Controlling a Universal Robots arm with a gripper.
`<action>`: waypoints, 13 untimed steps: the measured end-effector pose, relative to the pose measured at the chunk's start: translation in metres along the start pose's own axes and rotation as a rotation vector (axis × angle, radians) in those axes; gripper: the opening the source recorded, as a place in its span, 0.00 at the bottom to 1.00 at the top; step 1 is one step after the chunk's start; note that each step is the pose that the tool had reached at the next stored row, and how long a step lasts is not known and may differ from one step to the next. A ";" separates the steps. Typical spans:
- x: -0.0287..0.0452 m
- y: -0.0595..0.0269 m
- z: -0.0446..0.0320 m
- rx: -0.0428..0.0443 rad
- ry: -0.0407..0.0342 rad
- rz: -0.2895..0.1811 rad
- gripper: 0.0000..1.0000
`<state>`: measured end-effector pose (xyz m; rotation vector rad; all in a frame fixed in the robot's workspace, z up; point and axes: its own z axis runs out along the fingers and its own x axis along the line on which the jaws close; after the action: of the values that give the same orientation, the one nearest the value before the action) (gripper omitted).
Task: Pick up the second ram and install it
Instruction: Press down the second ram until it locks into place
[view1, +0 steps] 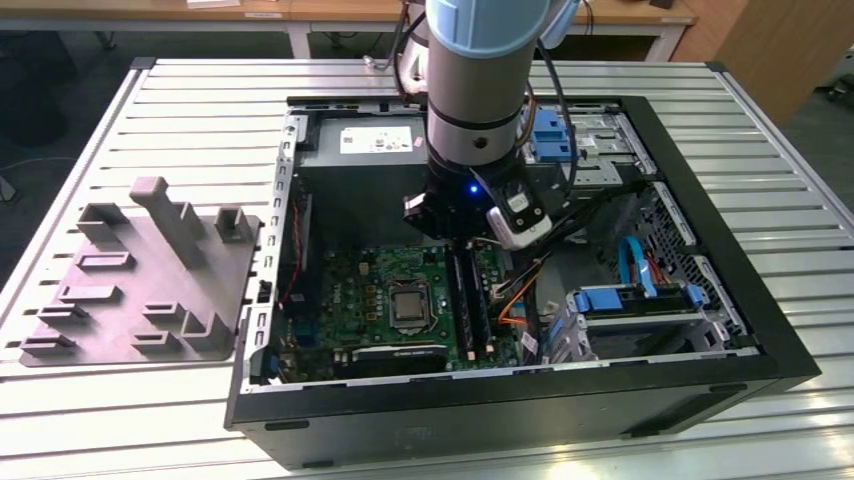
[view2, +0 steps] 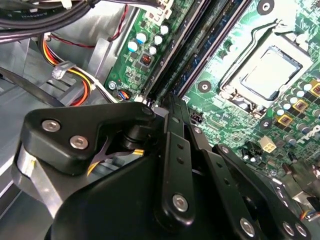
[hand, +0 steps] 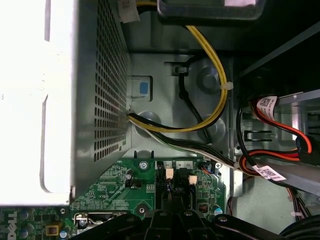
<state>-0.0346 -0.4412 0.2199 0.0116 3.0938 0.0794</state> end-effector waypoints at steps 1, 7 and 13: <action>0.0000 0.0000 0.0000 0.0000 0.0000 0.000 0.10; 0.0001 -0.0001 0.0015 -0.0001 -0.0001 0.000 0.10; 0.0002 -0.0001 0.0023 -0.0002 -0.0001 0.000 0.10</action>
<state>-0.0347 -0.4412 0.2175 0.0117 3.0937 0.0797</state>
